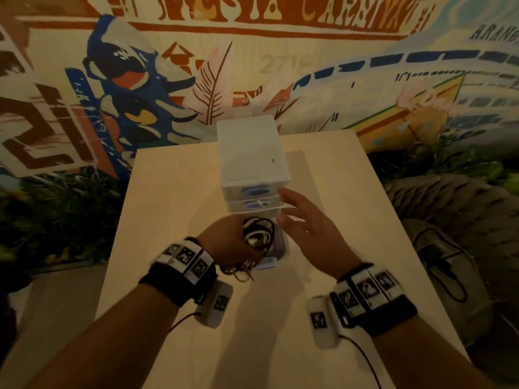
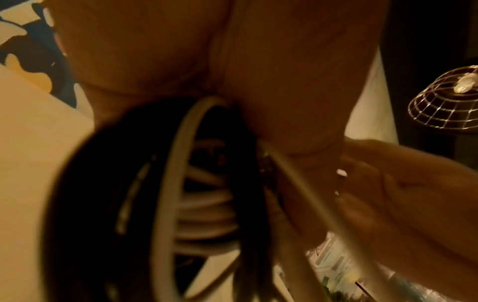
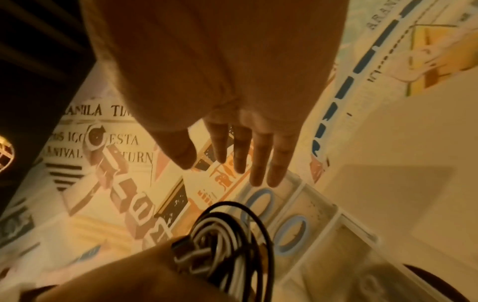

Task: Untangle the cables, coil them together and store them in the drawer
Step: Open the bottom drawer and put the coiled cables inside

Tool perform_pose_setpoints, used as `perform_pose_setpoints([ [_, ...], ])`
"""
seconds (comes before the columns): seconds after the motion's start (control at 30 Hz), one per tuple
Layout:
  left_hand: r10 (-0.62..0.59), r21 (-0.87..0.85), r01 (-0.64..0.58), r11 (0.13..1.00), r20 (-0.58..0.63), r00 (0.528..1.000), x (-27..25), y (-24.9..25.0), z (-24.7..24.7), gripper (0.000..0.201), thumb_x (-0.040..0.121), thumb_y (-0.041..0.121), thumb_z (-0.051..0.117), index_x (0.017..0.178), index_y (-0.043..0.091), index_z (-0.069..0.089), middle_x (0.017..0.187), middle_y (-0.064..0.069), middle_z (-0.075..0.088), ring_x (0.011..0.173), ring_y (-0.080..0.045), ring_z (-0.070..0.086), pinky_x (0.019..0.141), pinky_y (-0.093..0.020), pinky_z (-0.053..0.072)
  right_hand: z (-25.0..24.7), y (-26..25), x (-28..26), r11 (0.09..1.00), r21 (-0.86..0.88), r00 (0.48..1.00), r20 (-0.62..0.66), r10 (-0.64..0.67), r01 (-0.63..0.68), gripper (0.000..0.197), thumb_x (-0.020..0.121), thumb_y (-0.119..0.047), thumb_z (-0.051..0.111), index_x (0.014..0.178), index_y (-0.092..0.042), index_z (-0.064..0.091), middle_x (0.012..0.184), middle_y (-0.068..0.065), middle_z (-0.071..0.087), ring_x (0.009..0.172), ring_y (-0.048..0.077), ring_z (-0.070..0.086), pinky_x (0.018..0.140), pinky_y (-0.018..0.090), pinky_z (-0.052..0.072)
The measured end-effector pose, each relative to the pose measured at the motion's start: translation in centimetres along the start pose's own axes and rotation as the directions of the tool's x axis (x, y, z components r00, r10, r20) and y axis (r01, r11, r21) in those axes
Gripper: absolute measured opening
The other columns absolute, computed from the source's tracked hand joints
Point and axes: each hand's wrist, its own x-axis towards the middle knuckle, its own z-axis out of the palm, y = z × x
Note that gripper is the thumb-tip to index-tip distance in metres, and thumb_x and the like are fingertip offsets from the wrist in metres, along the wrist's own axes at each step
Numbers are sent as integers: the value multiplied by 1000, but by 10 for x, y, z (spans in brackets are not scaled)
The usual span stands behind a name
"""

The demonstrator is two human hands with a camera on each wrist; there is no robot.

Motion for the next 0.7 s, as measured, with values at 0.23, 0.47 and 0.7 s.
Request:
perform_pose_setpoints([
  [0.23,11,-161,-11,987,-6,1000,5,-10,12,54,76,15,83,124,31,63,105,9,71,88,-11,66,80,-29,55,16,19,18,988,-137,995,84,-53,65,34,99,-35,63,131,-39,57,130,-10,60,112,2,63,95,27,54],
  [0.47,-48,-354,23,935,-60,997,22,-27,17,72,71,25,87,134,32,52,111,10,71,95,-9,69,87,-37,59,20,28,19,992,-121,988,155,1,18,35,96,-60,52,130,-53,54,125,-20,67,115,-2,61,101,27,50],
  [0.7,-36,-337,-15,942,-142,989,34,-23,26,47,77,23,85,116,35,60,103,3,72,90,-16,69,81,-38,58,17,41,27,981,-177,995,43,92,-83,45,89,-67,55,112,-32,72,100,-9,75,91,-1,67,79,25,53],
])
